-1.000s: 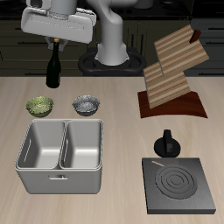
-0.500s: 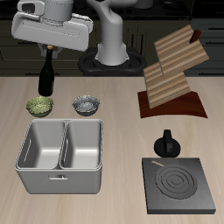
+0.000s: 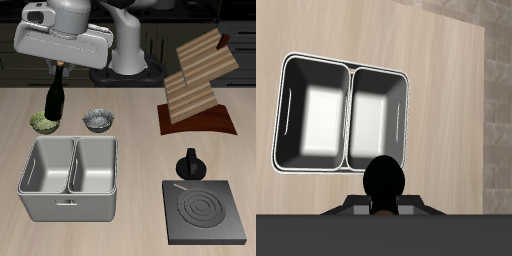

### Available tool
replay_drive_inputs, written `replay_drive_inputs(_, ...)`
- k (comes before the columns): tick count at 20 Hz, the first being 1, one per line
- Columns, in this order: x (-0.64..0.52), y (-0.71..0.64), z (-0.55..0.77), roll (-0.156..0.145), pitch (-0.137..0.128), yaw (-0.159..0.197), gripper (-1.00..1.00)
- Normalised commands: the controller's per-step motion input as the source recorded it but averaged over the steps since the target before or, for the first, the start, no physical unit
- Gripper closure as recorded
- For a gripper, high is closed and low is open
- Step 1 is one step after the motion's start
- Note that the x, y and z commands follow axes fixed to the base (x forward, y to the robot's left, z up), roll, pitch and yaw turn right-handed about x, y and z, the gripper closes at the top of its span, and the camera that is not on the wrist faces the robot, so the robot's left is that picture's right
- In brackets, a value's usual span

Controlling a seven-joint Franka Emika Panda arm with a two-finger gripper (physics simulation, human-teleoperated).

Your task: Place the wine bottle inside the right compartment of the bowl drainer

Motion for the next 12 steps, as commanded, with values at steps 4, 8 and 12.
replay_drive_inputs(4, 0.37, 0.06, -0.08, -0.035, 0.011, -0.008, 1.00)
replay_drive_inputs(8, 0.15, 0.10, -0.32, 0.014, 0.018, 0.002, 1.00)
replay_drive_inputs(12, 0.07, 0.10, -0.37, 0.003, 0.031, 0.010, 1.00)
